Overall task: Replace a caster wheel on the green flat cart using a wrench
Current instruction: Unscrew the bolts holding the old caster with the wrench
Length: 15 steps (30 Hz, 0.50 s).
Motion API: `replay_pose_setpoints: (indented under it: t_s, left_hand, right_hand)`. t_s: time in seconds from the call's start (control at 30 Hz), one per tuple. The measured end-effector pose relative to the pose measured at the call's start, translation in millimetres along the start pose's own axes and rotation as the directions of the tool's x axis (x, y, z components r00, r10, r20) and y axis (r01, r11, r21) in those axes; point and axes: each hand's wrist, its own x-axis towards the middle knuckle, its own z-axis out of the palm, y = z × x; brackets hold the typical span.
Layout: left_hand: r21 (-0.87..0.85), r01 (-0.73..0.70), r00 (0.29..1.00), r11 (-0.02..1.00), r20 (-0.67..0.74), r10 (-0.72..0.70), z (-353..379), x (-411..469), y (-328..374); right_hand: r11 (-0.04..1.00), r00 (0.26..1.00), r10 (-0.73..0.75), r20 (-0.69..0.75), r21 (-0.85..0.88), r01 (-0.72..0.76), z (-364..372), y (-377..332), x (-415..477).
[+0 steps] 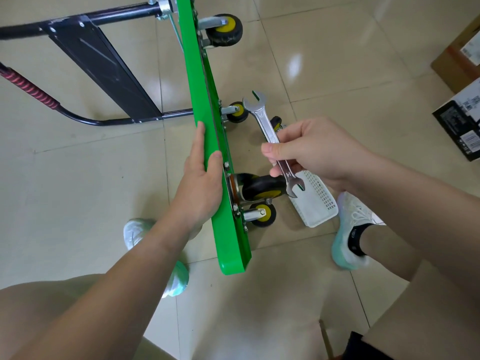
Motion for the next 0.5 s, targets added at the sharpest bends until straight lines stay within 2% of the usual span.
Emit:
replay_pose_setpoints:
  t_s: [0.17, 0.37, 0.5]
  left_hand:
    - [0.041, -0.004, 1.000, 0.999, 0.001, 0.004, -1.3, -0.3, 1.4]
    - [0.048, -0.012, 1.000, 0.999, -0.001, 0.012, -1.4, 0.5, 0.4]
    - [0.029, -0.008, 1.000, 1.000, -0.017, 0.009, -0.7, 0.7, 0.1]
  right_hand:
    - [0.998, 0.999, 0.012, -0.046, -0.061, -0.015, 2.2, 3.1, 5.5]
    - [0.997, 0.998, 0.004, -0.069, 0.073, 0.001, 4.4, 5.3, 4.8]
    - [0.995, 0.999, 0.018, -0.040, 0.096, -0.014, 7.4, 6.7, 6.1]
